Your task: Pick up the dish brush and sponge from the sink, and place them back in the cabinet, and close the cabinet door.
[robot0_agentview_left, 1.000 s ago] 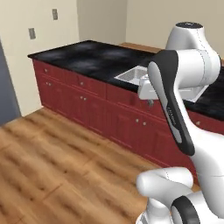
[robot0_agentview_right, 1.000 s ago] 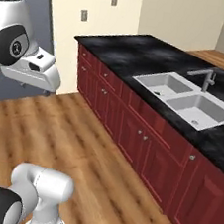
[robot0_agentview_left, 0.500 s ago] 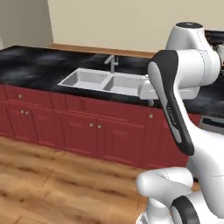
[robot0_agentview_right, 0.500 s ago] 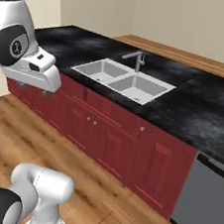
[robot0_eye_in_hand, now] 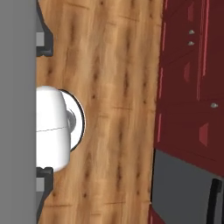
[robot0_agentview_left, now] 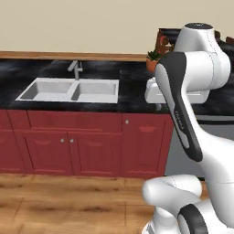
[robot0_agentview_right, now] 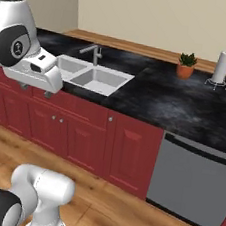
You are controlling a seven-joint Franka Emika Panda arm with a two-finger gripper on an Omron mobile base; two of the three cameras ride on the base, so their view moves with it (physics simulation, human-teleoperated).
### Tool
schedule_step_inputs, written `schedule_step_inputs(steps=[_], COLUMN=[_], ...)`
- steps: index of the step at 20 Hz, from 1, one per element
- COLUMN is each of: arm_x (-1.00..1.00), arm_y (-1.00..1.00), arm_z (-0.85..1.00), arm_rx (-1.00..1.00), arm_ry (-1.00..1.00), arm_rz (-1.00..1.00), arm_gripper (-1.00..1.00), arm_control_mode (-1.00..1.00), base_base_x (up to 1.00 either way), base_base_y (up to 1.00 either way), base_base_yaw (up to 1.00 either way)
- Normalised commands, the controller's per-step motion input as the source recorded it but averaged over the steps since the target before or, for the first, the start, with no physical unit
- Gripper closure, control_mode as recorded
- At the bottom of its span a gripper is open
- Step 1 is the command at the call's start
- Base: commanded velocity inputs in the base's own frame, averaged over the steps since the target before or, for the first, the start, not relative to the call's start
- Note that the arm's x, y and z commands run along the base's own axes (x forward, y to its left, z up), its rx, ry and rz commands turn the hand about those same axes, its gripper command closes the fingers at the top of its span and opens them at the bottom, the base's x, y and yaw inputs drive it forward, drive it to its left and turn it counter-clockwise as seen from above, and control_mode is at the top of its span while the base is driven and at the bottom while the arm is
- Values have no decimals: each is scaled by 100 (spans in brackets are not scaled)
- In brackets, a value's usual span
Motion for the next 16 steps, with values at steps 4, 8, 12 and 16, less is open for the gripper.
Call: schedule_step_inputs(steps=[4,8,12,16], arm_x=[0,0,0,0], arm_y=[0,0,0,0], arm_z=[0,0,0,0], arm_rx=[0,0,0,0], arm_ry=[0,0,0,0], arm_rz=[0,0,0,0], arm_gripper=[-100,-100,-100,-100], arm_control_mode=[100,100,100,100], base_base_x=[10,27,37,48], base_base_y=[35,64,74,74], base_base_yaw=[-23,-15,-9,-5])
